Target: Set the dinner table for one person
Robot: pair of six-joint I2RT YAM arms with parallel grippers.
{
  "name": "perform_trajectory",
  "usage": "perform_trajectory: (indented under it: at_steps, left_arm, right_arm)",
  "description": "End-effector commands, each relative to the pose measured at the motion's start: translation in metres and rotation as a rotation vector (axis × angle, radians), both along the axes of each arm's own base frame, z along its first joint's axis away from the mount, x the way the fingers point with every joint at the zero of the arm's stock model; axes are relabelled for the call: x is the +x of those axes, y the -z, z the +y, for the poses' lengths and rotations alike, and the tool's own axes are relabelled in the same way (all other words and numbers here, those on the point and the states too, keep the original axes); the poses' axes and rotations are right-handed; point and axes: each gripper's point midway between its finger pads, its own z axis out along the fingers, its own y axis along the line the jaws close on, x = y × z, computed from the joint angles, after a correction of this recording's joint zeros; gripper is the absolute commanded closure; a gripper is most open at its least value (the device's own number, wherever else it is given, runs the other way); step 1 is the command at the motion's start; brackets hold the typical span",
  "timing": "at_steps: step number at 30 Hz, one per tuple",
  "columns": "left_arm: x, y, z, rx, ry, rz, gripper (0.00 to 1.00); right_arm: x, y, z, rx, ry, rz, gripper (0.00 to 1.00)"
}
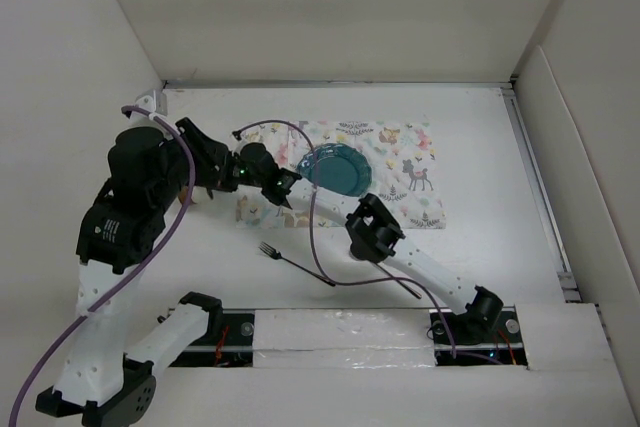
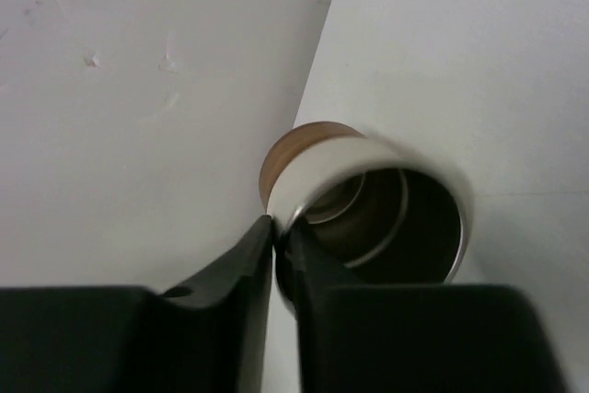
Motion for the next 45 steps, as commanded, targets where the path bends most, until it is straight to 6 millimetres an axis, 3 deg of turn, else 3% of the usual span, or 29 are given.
perform_trajectory:
  at_steps: [1,2,3,4,6,7,8,9,10,11,12,13,14,15,16,19,21,23,24,26,27,29,31,32,35,36,37,40,45]
  left_arm:
    - [-0.001,0.0,0.003,0.016,-0.004,-0.016,0.65]
    - [-0.001,-0.001,0.003,0.014,-0.006,-0.021,0.65]
    - [-0.001,-0.002,0.003,0.013,-0.007,-0.024,0.65]
    - [-0.001,-0.001,0.003,0.015,-0.009,-0.024,0.65]
    - [0.0,-0.002,0.004,0.011,-0.015,-0.028,0.65]
    - [0.001,-0.002,0.004,0.01,-0.015,-0.028,0.65]
    - [0.002,-0.002,0.004,0.012,-0.016,-0.027,0.65]
    - [0.004,-0.002,0.003,0.012,-0.02,-0.026,0.64]
    - [0.005,-0.002,0.006,0.011,-0.036,-0.023,0.64]
    - [0.006,-0.005,0.006,0.009,-0.042,-0.03,0.64]
    - [0.009,-0.005,0.006,0.008,-0.049,-0.029,0.64]
    - [0.011,-0.005,0.007,0.004,-0.063,-0.026,0.64]
    - [0.013,-0.005,0.007,0.005,-0.067,-0.022,0.64]
    - [0.017,-0.006,0.007,-0.001,-0.07,-0.028,0.64]
    - [0.019,-0.005,0.006,-0.004,-0.071,-0.029,0.64]
    - [0.031,0.003,0.004,0.013,-0.077,-0.025,0.66]
    - [0.044,0.011,0.0,0.032,-0.062,-0.011,0.67]
    - [0.053,0.022,-0.012,0.027,-0.013,0.014,0.71]
    - [0.065,0.024,-0.02,0.02,0.013,0.0,0.72]
    - [0.075,0.035,-0.036,0.0,0.083,0.013,0.79]
    - [0.093,0.044,-0.048,-0.002,0.125,0.017,0.96]
    - [0.098,0.043,-0.055,-0.011,0.156,0.013,1.0]
    - [0.114,0.049,-0.066,-0.005,0.195,0.02,1.0]
    - [0.12,0.039,-0.067,-0.003,0.199,-0.006,1.0]
    - [0.134,0.04,-0.092,0.063,0.225,-0.005,1.0]
    - [0.142,0.064,-0.1,0.138,0.203,0.06,1.0]
    - [0.136,0.069,-0.124,0.187,0.227,0.063,1.0]
    - [0.135,0.073,-0.152,0.157,0.288,0.075,1.0]
    - [0.126,0.084,-0.147,0.149,0.286,0.085,0.84]
  right_arm:
    - [-0.009,-0.064,0.004,0.116,-0.014,-0.075,0.88]
    - [-0.011,-0.082,0.001,0.132,-0.014,-0.1,0.96]
    - [-0.011,-0.073,0.0,0.123,-0.016,-0.092,0.98]
    - [-0.015,-0.106,-0.004,0.158,-0.02,-0.118,1.0]
    - [-0.003,-0.125,-0.018,0.159,-0.006,-0.147,1.0]
    - [-0.009,-0.168,-0.027,0.195,-0.008,-0.191,1.0]
    - [-0.004,-0.183,-0.037,0.192,0.005,-0.234,1.0]
    - [0.0,-0.179,-0.046,0.156,0.019,-0.231,1.0]
    - [0.012,-0.19,-0.06,0.141,0.047,-0.248,1.0]
    - [0.012,-0.225,-0.078,0.149,0.062,-0.306,1.0]
    - [0.016,-0.225,-0.091,0.109,0.065,-0.297,1.0]
    - [0.035,-0.205,-0.114,0.041,0.098,-0.272,1.0]
    - [0.034,-0.232,-0.138,0.03,0.119,-0.332,1.0]
    - [0.044,-0.216,-0.158,-0.063,0.158,-0.307,1.0]
    - [0.063,-0.183,-0.192,-0.179,0.214,-0.262,1.0]
    - [0.074,-0.18,-0.277,-0.354,0.326,-0.26,1.0]
    - [0.091,-0.148,-0.356,-0.547,0.452,-0.194,1.0]
    - [0.096,-0.155,-0.41,-0.663,0.54,-0.21,1.0]
    - [0.104,-0.142,-0.457,-0.799,0.635,-0.157,1.0]
    - [0.111,-0.126,-0.492,-0.931,0.661,-0.124,1.0]
    - [0.119,-0.121,-0.532,-1.042,0.73,-0.07,1.0]
    - [0.125,-0.109,-0.541,-1.084,0.728,-0.051,1.0]
    - [0.135,-0.107,-0.567,-1.134,0.78,-0.02,1.0]
    - [0.14,-0.091,-0.572,-1.167,0.768,0.007,1.0]
    - [0.148,-0.075,-0.591,-1.226,0.78,0.065,1.0]
    - [0.15,-0.073,-0.59,-1.222,0.781,0.074,1.0]
    - [0.153,-0.069,-0.593,-1.216,0.786,0.08,1.0]
    - [0.16,-0.054,-0.599,-1.246,0.784,0.098,1.0]
    - [0.177,-0.047,-0.602,-1.257,0.79,0.112,1.0]
